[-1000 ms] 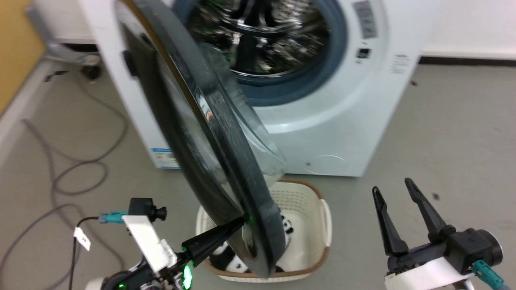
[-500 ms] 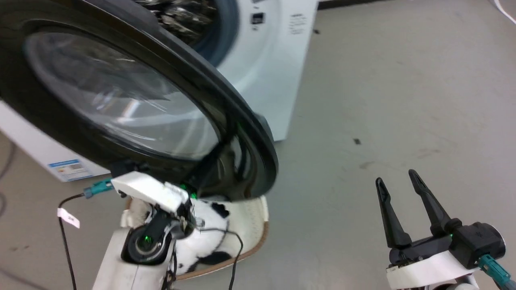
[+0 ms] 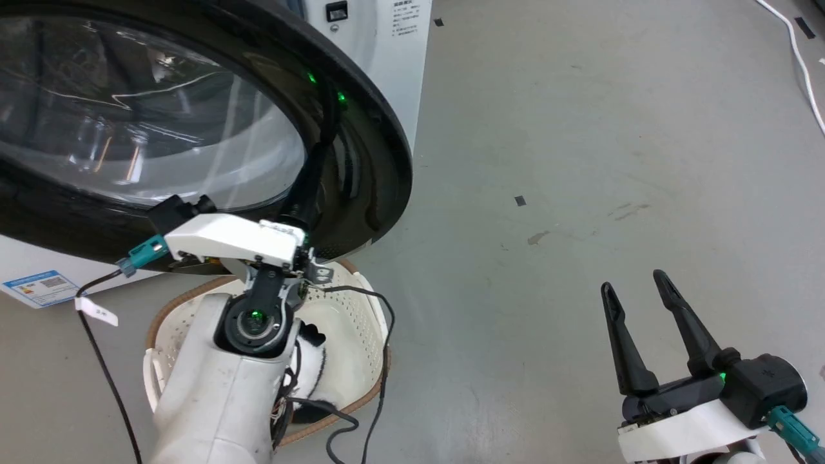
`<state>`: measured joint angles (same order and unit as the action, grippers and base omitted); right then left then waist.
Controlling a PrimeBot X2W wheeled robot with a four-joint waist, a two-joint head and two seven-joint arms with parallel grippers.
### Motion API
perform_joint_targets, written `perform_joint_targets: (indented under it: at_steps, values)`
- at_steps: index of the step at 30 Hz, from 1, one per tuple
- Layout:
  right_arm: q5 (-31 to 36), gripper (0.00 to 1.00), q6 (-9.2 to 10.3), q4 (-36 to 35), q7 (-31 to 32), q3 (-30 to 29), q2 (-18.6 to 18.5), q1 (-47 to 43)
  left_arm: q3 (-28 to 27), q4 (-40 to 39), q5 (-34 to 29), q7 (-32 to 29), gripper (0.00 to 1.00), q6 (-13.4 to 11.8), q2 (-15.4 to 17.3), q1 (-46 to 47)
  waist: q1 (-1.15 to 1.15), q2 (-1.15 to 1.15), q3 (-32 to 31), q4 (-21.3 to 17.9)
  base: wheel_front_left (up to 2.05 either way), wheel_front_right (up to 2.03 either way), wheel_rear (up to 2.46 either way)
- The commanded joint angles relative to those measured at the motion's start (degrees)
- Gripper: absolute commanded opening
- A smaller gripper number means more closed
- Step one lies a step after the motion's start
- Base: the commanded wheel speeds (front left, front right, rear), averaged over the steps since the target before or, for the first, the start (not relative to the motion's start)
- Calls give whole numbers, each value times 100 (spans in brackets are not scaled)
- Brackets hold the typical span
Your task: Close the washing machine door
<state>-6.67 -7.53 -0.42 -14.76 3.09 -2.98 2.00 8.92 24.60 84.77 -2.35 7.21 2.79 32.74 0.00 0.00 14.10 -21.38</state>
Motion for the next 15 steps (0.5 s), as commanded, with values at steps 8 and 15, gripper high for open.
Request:
perform_joint_targets:
  at_steps: [8,15]
  values:
    - [-37,100,4,28,-24,-86,11,47,527,-51,-202,-65,0,27,195,-293,0,0,-275,372,0,0,0]
    - [26,100,4,41,-24,-252,11,-124,1673,-779,-1024,-384,0,27,1080,-1276,0,0,-722,862,0,0,0]
